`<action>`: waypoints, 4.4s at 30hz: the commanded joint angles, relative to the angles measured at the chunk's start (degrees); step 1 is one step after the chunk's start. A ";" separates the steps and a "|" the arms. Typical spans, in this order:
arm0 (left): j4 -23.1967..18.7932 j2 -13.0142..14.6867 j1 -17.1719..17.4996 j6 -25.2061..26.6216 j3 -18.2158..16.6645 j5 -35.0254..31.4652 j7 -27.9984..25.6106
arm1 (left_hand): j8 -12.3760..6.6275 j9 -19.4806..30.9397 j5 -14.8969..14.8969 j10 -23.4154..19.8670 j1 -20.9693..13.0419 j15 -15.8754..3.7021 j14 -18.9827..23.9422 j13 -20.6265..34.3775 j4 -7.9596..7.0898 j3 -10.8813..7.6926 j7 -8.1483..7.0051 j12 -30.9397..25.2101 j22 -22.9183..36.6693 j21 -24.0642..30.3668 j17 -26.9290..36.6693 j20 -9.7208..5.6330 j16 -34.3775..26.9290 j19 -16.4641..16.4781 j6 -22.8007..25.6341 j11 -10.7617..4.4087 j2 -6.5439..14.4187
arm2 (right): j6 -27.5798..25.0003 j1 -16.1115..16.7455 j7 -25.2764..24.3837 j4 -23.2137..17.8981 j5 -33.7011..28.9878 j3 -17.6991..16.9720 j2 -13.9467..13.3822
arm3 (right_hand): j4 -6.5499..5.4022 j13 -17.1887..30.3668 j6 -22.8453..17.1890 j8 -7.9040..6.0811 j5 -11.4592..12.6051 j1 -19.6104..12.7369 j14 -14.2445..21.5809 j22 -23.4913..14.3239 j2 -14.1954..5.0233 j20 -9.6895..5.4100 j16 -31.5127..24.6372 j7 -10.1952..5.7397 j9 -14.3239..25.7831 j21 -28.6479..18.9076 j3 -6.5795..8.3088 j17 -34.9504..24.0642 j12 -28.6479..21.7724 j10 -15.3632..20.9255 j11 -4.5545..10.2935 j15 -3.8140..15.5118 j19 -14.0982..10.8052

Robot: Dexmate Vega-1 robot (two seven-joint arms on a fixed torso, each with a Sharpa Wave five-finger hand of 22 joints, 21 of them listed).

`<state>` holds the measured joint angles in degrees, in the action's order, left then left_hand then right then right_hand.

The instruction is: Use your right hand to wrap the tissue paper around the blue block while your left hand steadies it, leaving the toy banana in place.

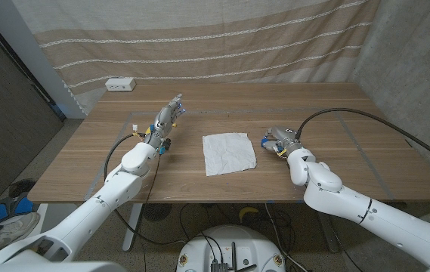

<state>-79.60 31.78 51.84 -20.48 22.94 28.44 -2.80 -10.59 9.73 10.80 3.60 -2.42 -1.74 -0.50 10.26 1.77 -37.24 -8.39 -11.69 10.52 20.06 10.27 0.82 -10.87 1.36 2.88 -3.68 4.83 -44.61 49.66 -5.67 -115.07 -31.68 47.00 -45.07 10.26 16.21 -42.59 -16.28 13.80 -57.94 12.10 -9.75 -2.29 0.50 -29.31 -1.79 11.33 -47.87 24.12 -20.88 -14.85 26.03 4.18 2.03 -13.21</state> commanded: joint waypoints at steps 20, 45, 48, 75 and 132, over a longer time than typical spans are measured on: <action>-0.35 0.26 0.45 -0.06 -0.38 0.78 0.52 | 0.11 0.23 -0.18 -0.64 0.73 -1.12 0.84 0.15 0.12 -0.08 -0.05 0.23 0.33 -0.43 0.25 0.59 -0.46 0.54 0.38 -0.26 1.39 | 5.28 2.70 -8.56 2.06 -0.46 -2.13 1.84 | -0.71 0.17 -12.82 -6.18 -0.17 -4.64 4.56 -0.26 -2.63 -1.89 -2.66 1.52 2.81 -0.23 -1.06 -0.67 -2.79 7.40 1.56 8.89 -3.30; 0.26 0.01 0.56 -0.69 -0.48 1.04 0.77 | 0.15 0.23 -0.16 -0.64 0.87 -1.08 1.02 0.15 0.16 -0.16 0.03 0.27 0.34 -0.61 0.28 0.55 -0.35 0.64 0.41 -0.29 1.45 | 10.19 4.81 -11.29 0.62 -0.66 -4.31 2.15 | -1.04 0.61 -12.50 -6.85 -0.12 -4.44 5.48 -0.31 -2.90 -2.08 -2.34 1.43 3.69 -0.38 -0.99 -0.64 -3.11 8.01 1.61 9.17 -3.80; 0.34 -0.01 0.49 -0.68 -0.46 1.08 0.86 | 0.15 0.23 -0.16 -0.65 0.89 -1.10 1.03 0.15 0.17 -0.17 0.00 0.27 0.34 -0.64 0.29 0.59 -0.33 0.65 0.41 -0.29 1.45 | 10.92 5.09 -11.50 0.36 -0.68 -4.51 2.14 | -1.08 0.66 -12.46 -6.88 -0.12 -4.37 5.54 -0.31 -2.92 -2.12 -2.31 1.39 3.71 -0.36 -1.01 -0.67 -3.10 7.98 1.67 9.14 -3.77; 0.16 0.60 1.06 -0.82 -0.80 1.44 1.30 | 0.18 0.23 -0.17 -0.65 0.97 -1.13 1.03 0.15 0.26 -0.24 -0.03 0.30 0.34 -0.83 0.30 0.56 -0.21 0.70 0.42 -0.27 1.42 | 18.53 5.63 -11.27 0.34 -1.95 -4.79 2.82 | -1.09 0.95 -12.50 -7.20 -0.06 -4.29 5.83 -0.32 -3.01 -2.19 -1.98 1.40 3.75 -0.39 -1.04 -0.80 -3.22 8.33 1.61 9.24 -3.91; 2.48 0.22 0.78 -2.76 -1.19 2.97 3.71 | 0.18 0.24 -0.18 -0.66 1.08 -1.14 1.06 0.15 0.42 -0.39 0.01 0.35 0.36 -1.23 0.32 0.66 -0.07 0.81 0.46 -0.28 1.41 | 27.35 2.16 -5.23 4.71 -6.07 -1.55 7.57 | -0.91 1.28 -11.76 -7.43 0.00 -4.50 5.74 -0.33 -3.10 -2.40 -1.41 1.60 3.69 -0.30 -1.32 -1.37 -3.10 8.69 1.71 9.54 -3.82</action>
<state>-77.72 32.17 52.74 -22.80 21.90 30.97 0.34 -10.37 9.73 10.80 3.29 -1.91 -1.74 0.11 10.26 1.93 -37.42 -8.39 -11.48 10.80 18.85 10.24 1.33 -10.87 1.87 2.87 -3.99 4.61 -17.08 52.43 -12.17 -111.15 -37.00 44.58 -38.63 9.42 17.17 -53.53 -22.75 13.52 -61.93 17.62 -9.99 -4.79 -1.63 -30.94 0.97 11.94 -47.89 22.90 -21.94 -17.68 34.19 6.04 2.25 -16.56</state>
